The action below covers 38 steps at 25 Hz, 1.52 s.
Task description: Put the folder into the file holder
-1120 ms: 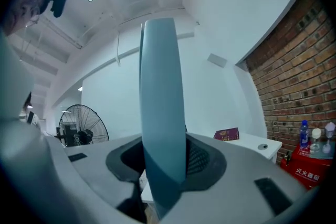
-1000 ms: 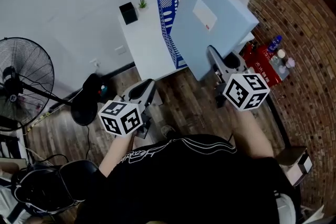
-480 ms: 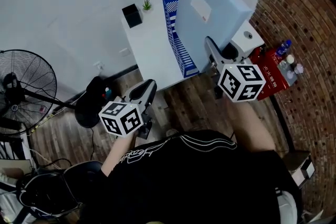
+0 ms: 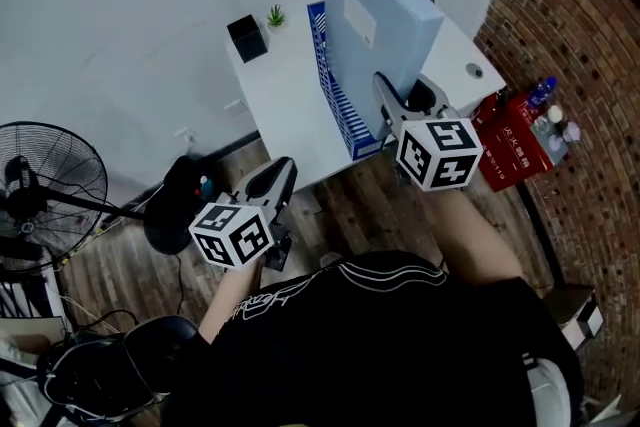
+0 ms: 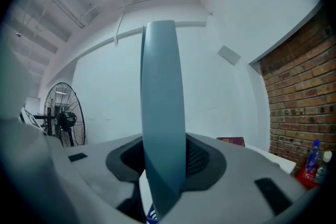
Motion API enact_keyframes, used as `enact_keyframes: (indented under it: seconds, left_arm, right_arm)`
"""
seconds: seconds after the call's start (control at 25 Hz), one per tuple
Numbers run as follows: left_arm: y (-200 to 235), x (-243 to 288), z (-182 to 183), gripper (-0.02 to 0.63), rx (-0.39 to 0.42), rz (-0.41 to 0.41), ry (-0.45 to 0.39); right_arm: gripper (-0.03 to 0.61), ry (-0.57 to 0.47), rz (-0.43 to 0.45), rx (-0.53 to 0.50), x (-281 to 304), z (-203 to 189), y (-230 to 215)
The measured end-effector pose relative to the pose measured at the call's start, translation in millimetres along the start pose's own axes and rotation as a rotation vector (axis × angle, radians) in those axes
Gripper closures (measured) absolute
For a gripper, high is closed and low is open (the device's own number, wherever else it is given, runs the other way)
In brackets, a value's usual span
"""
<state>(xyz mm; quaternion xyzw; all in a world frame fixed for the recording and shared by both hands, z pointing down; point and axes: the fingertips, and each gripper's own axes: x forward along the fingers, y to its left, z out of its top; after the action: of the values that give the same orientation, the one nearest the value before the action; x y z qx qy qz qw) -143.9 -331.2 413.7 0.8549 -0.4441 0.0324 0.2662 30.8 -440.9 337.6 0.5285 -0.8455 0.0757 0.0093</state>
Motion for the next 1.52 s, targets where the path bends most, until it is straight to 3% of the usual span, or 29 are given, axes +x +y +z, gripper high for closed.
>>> enact_keyframes:
  seconds: [0.84,1.52]
  left_arm:
    - [20,5,-10,0.565,-0.026,0.017,0.035]
    - [29,3,-24,0.565,-0.037,0.032,0.073]
  right_arm:
    - [0.417,-0.043,-0.005,-0.023,19,-25,3]
    - [0.416,0.012,-0.017,0.017,27,-76,1]
